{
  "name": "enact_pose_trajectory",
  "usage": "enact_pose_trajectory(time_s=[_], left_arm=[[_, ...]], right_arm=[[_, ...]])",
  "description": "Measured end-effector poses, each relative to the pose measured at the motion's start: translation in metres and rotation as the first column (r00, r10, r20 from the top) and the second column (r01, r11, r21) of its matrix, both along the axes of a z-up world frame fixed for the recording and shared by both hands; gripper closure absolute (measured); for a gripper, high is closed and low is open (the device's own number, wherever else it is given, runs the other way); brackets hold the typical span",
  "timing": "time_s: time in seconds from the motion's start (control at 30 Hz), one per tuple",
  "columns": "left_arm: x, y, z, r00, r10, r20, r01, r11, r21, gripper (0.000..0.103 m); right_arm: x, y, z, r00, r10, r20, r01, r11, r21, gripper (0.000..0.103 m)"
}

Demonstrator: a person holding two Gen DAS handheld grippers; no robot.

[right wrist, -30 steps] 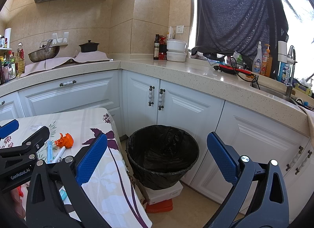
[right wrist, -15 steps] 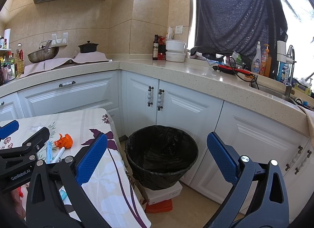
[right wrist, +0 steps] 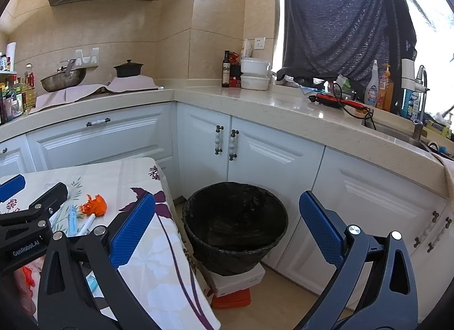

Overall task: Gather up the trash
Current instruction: 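Grasp the orange plastic bag with the left tool while the right tool grasps the checked ribbon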

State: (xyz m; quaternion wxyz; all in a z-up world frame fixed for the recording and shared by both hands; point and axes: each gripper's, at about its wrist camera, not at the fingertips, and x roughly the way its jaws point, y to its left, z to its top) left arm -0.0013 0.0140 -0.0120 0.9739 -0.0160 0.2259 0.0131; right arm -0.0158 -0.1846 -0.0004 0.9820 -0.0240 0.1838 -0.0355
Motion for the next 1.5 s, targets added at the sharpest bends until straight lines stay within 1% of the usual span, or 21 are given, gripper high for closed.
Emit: enact_pose_trajectory(time_s=[0.17,0.33,0.43,0.57,0.63,0.7,0.77,0.87,0.97,1.1,1.33,1.4,1.43,1.5], left_arm=[[-0.006,0.024,-0.01,0.999,0.039,-0.037,-0.039,0.999,-0.009,0.007],[-0.022,0.06,-0.024,0.99,0.11,-0.083,-0.111,0.994,-0.013,0.007],[-0.035,0.081,-0.032,0.98,0.176,-0.09,-0.176,0.984,0.014,0.007],[-0.054,0.108,-0.047,0.961,0.251,-0.118,-0.249,0.968,0.03,0.007],[-0.057,0.116,-0.053,0.954,0.266,-0.137,-0.264,0.964,0.029,0.007],[-0.065,0.124,-0.062,0.945,0.286,-0.158,-0.285,0.958,0.031,0.007],[-0.071,0.13,-0.07,0.937,0.298,-0.183,-0.3,0.954,0.019,0.007],[-0.078,0.136,-0.081,0.932,0.296,-0.212,-0.303,0.953,-0.001,0.007],[-0.082,0.137,-0.09,0.929,0.29,-0.228,-0.299,0.954,-0.003,0.007],[-0.084,0.134,-0.097,0.931,0.272,-0.242,-0.284,0.959,-0.014,0.007],[-0.089,0.134,-0.104,0.931,0.27,-0.247,-0.287,0.957,-0.035,0.007],[-0.09,0.132,-0.104,0.933,0.27,-0.239,-0.285,0.958,-0.029,0.007],[-0.09,0.131,-0.104,0.934,0.27,-0.234,-0.284,0.959,-0.026,0.009],[-0.092,0.131,-0.103,0.939,0.26,-0.224,-0.274,0.961,-0.032,0.021]], right_arm=[[0.003,0.016,-0.007,0.997,0.075,-0.013,-0.074,0.997,0.022,0.004],[0.005,0.042,-0.019,0.984,0.175,-0.028,-0.173,0.984,0.05,0.004],[0.005,0.064,-0.031,0.973,0.227,-0.042,-0.226,0.973,0.043,0.004],[0.004,0.091,-0.048,0.95,0.304,-0.073,-0.3,0.952,0.055,0.004],[0.0,0.103,-0.056,0.937,0.339,-0.085,-0.334,0.94,0.066,0.004],[-0.004,0.113,-0.064,0.917,0.386,-0.098,-0.38,0.922,0.077,0.004],[-0.008,0.121,-0.07,0.903,0.416,-0.108,-0.41,0.909,0.078,0.004],[-0.014,0.131,-0.08,0.883,0.453,-0.125,-0.447,0.891,0.075,0.004],[-0.019,0.139,-0.091,0.858,0.491,-0.151,-0.485,0.871,0.077,0.004],[-0.021,0.141,-0.1,0.828,0.534,-0.174,-0.521,0.846,0.117,0.004],[-0.025,0.143,-0.109,0.805,0.562,-0.188,-0.547,0.827,0.13,0.004],[-0.025,0.143,-0.112,0.799,0.568,-0.196,-0.552,0.823,0.135,0.004],[-0.025,0.144,-0.113,0.796,0.572,-0.198,-0.555,0.82,0.138,0.004],[-0.026,0.145,-0.114,0.789,0.58,-0.202,-0.563,0.815,0.138,0.004]])
